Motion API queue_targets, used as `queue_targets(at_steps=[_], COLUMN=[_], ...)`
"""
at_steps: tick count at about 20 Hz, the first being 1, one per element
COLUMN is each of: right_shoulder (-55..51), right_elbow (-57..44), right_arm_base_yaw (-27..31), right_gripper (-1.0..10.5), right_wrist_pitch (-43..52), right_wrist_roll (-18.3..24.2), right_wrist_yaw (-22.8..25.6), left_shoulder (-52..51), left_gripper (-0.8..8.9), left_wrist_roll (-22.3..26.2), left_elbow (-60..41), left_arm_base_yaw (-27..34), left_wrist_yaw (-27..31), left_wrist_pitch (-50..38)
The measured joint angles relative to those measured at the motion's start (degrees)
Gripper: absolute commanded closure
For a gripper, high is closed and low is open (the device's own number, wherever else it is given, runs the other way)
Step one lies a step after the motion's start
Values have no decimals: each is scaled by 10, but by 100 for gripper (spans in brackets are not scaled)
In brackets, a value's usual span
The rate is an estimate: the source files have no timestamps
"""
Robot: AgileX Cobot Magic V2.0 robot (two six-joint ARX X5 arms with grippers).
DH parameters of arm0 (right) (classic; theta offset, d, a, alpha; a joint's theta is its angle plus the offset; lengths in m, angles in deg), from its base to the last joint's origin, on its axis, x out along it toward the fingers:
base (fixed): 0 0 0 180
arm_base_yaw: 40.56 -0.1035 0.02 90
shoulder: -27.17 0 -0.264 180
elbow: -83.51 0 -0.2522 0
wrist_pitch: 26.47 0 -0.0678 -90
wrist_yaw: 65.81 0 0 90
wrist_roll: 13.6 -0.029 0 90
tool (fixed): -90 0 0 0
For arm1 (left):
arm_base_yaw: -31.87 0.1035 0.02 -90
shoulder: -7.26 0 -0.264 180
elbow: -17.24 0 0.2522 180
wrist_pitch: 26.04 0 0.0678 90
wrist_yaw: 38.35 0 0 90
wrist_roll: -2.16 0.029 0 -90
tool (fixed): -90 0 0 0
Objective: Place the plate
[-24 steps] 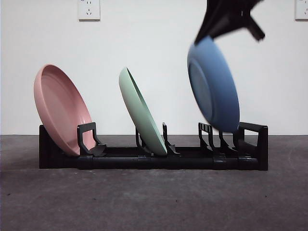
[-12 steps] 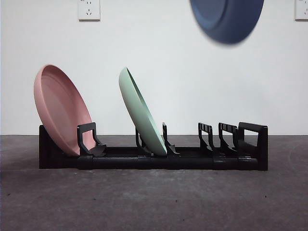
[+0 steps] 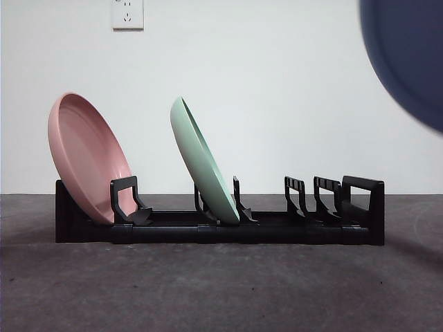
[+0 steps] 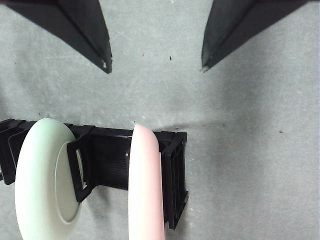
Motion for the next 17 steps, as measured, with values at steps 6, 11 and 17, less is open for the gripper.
queue_targets(at_steps=[6,11,17], right_shoulder=[0,74,228], right_elbow=[-90,-90,-90], right_arm_base_yaw=[-94,-242,-443], right_gripper=[937,937,937], right_wrist_pitch=[14,65,157], right_wrist_roll=[34,35,3], right_wrist_yaw=[130,241,368], left_shoulder=[0,0,0], left_gripper=[532,532,532], left_wrist_roll=[0,0,0], left_elbow=[0,0,0], left_arm_base_yaw=[0,0,0], left_wrist_yaw=[0,0,0], left_wrist_pitch=[0,0,0])
